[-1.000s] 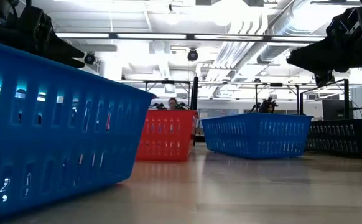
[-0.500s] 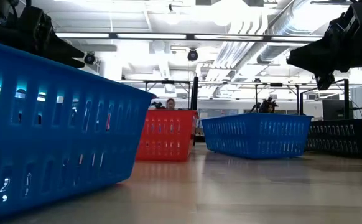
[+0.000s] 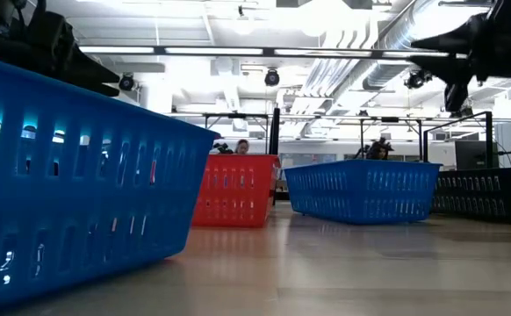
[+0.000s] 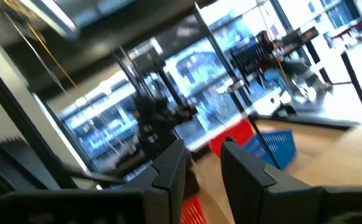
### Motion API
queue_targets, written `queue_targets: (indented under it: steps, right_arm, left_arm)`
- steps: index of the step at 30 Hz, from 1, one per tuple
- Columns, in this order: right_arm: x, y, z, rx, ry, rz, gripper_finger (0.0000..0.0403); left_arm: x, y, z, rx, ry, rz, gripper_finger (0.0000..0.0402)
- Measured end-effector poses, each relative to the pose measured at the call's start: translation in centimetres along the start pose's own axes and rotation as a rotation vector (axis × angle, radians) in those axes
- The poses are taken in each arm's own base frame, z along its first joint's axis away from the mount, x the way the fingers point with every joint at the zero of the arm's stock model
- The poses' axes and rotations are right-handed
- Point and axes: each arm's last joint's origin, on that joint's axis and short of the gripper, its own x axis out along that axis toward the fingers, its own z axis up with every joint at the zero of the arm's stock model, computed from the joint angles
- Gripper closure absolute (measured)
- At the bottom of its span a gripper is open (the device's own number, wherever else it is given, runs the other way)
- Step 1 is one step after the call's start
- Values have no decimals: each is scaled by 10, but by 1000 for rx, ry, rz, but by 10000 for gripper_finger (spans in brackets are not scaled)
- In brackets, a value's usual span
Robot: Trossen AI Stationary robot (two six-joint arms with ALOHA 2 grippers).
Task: Stack baskets on shelf by color
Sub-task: Put the top right black basket on the shelf
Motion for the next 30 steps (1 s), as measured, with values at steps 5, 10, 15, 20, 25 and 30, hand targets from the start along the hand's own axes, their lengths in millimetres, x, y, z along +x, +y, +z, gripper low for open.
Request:
queue_targets:
  steps: [5,10,15,20,25,30]
  right_arm:
    - [-1,6,11,28,-102,52,313]
    - [0,17,33,-49,-69,34,313]
    - [1,29,57,-175,118,-47,313]
    - [-1,39,71,-177,352,-67,313]
    - [0,47,79,-149,559,-42,313]
    - [4,52,81,-160,728,-76,299]
  left_arm:
    - [0,0,0,0,-2,5,213]
    - [0,0,0,0,-2,7,213]
    - [0,0,0,0,-2,7,213]
    - [0,0,0,0,-2,7,213]
    - [0,0,0,0,-2,7,213]
    - [0,0,0,0,-2,7,213]
